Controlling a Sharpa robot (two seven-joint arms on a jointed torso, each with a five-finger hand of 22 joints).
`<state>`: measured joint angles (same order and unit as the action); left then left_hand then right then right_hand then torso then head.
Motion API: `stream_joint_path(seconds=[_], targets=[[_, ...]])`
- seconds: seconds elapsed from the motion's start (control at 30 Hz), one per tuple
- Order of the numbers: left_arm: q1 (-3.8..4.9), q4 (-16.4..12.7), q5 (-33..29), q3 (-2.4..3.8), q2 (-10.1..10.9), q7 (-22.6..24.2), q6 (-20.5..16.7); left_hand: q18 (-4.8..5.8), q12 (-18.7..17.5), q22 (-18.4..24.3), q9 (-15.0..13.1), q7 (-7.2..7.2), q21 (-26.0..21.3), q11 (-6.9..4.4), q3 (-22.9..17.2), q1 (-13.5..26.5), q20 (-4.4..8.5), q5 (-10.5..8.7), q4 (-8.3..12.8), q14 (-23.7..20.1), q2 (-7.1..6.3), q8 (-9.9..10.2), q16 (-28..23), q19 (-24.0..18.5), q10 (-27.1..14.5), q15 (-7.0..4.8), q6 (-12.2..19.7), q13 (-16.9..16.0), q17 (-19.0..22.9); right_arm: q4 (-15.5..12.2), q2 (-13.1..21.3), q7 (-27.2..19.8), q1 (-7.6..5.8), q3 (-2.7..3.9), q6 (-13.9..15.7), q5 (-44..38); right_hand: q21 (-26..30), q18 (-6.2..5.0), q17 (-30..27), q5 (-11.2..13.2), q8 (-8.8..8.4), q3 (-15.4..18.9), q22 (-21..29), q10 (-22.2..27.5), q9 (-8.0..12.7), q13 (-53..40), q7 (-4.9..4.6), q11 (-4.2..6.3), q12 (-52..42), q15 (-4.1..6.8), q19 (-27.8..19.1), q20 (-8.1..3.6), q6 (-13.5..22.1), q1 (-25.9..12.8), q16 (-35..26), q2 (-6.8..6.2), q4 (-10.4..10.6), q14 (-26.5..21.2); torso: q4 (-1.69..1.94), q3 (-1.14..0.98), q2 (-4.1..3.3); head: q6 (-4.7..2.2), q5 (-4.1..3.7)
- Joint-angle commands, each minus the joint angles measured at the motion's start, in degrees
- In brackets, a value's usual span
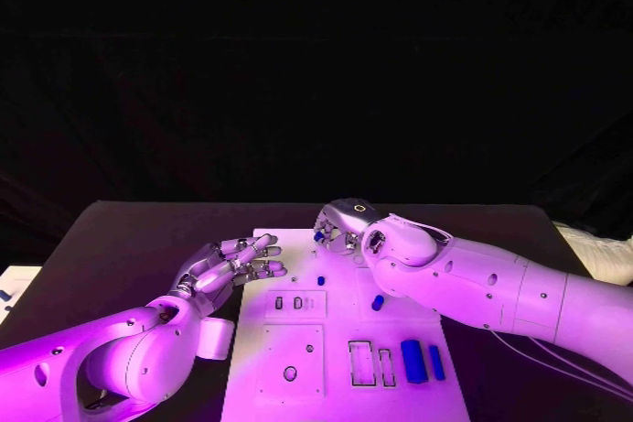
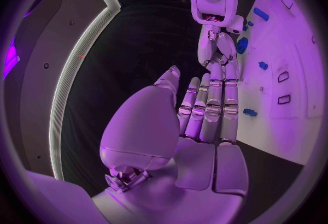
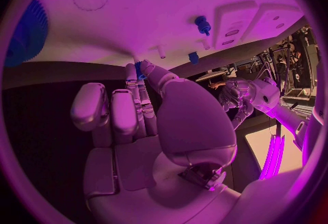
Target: Assemble the parts on the task board
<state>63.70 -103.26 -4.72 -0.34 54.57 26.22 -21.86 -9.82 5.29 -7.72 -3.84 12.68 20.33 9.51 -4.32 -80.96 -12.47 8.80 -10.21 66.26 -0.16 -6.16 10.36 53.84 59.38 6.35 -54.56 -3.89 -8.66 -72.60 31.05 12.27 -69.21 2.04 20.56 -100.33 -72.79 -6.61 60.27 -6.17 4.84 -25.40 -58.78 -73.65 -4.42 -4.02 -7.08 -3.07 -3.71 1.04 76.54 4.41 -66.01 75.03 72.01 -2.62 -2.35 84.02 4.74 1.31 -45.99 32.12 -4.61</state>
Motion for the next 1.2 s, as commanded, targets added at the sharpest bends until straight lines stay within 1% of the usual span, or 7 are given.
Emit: stream_joint_path(seconds=[0.03,0.47,0.6,0.87,1.03,1.17,1.2], targets=[[0.09,-0.1,-0.1,0.05,0.0,0.2,1.2,-0.61,-0.3,0.0,0.1,0.18,-0.2,0.12,-0.1,-0.6,-0.14,0.30,0.3,-0.3,0.01,0.3,-0.4,0.2,0.1,0.11,-0.1,0.0,-0.1,0.0,-0.1,0.8,0.16,-0.14,-0.5,-1.0,-0.4,0.92,0.1,-0.1,0.27,0.0,-0.1,0.2,-1.6,0.1,0.10,-0.15,0.2,0.37,0.3,0.23,-0.6,-0.1,0.4,0.24,0.4,2.2,0.09,0.02,-0.04,0.01,-0.04],[0.10,-0.1,-0.1,0.05,0.0,0.1,1.2,-0.61,-0.3,0.0,0.1,0.18,-0.2,0.12,-0.1,-0.6,-0.14,0.30,0.3,-0.3,0.01,0.3,-0.4,0.2,0.1,0.11,-0.1,0.0,-0.1,0.5,-0.4,2.7,0.08,-0.14,-3.0,-2.1,-0.4,0.91,0.2,-0.1,0.18,0.0,0.0,0.4,-1.7,0.1,0.04,-0.20,0.2,0.33,0.2,0.27,-0.5,-0.1,0.5,0.03,0.4,2.1,0.40,0.15,-0.17,0.12,-0.41],[0.10,-0.3,-0.1,0.05,0.1,0.1,1.1,-0.62,-0.3,0.1,0.1,0.17,-0.3,0.12,-0.1,-0.6,-0.15,0.31,0.4,-0.3,0.01,0.4,-0.4,0.2,0.1,0.11,-0.1,0.0,-0.1,0.8,-0.8,4.1,0.06,-0.14,-3.4,-2.9,-0.5,0.93,0.2,-0.1,0.10,0.0,-0.2,0.5,-1.7,0.1,-0.01,-0.26,0.2,0.27,0.2,0.33,-0.4,-0.3,0.6,-0.13,0.6,2.1,0.50,0.19,-0.20,0.18,-0.58],[0.11,-0.6,-0.1,0.05,0.1,-0.1,1.2,-0.62,-0.4,0.1,0.1,0.18,-0.3,0.13,-0.1,-0.8,-0.16,0.31,0.6,-0.3,-0.01,0.4,-0.5,0.2,0.1,0.11,-0.1,0.0,-0.1,1.0,-1.3,4.7,0.03,-0.15,-3.1,-3.3,-0.6,0.93,0.5,-0.3,-0.21,-0.1,-0.3,1.0,-1.8,0.2,-0.14,-0.40,0.3,0.11,0.1,0.45,-0.1,-0.3,0.9,-0.39,0.8,2.1,0.62,0.28,-0.23,0.23,-0.64],[0.11,-0.6,-0.1,0.05,0.3,-0.1,1.2,-0.62,-0.4,0.1,0.1,0.19,-0.3,0.14,-0.2,-0.9,-0.16,0.32,0.7,-0.4,-0.03,0.5,-0.6,0.1,0.1,0.12,-0.1,0.1,-0.1,1.1,-1.3,5.1,0.01,-0.16,-3.3,-3.2,-0.3,0.82,-0.2,0.0,-1.39,-0.3,0.5,4.7,-1.4,0.5,-1.19,-1.41,0.4,-0.85,-0.6,1.12,2.3,-0.7,0.8,-1.76,1.5,1.8,0.63,0.27,-0.24,0.23,-0.74],[0.11,-0.6,-0.1,0.05,0.4,-0.2,1.2,-0.63,-0.5,0.2,0.1,0.22,-0.4,0.15,-0.2,-0.9,-0.17,0.32,0.8,-0.4,-0.06,0.5,-0.6,0.1,0.1,0.12,-0.1,0.1,-0.2,0.9,-1.1,5.1,0.00,-0.17,-2.7,-3.1,2.5,-0.05,-4.3,0.7,-1.43,0.2,5.3,10.9,-0.3,0.5,-2.52,-2.99,0.3,-2.18,-3.4,2.35,7.1,-1.0,-1.7,-3.76,2.1,0.7,0.73,0.29,-0.26,0.15,-0.76],[0.11,-0.5,-0.1,0.05,0.4,-0.2,1.2,-0.63,-0.5,0.2,0.1,0.22,-0.4,0.15,-0.2,-0.9,-0.17,0.32,0.8,-0.4,-0.06,0.5,-0.6,0.1,0.1,0.12,-0.1,0.1,-0.2,0.8,-1.0,5.1,0.00,-0.17,-2.4,-3.0,3.1,-0.25,-5.0,0.8,-1.42,0.5,6.3,12.0,0.0,0.5,-2.61,-3.24,0.3,-2.34,-3.9,2.59,8.2,-0.8,-2.2,-4.10,2.2,0.5,0.74,0.28,-0.26,0.13,-0.76]])
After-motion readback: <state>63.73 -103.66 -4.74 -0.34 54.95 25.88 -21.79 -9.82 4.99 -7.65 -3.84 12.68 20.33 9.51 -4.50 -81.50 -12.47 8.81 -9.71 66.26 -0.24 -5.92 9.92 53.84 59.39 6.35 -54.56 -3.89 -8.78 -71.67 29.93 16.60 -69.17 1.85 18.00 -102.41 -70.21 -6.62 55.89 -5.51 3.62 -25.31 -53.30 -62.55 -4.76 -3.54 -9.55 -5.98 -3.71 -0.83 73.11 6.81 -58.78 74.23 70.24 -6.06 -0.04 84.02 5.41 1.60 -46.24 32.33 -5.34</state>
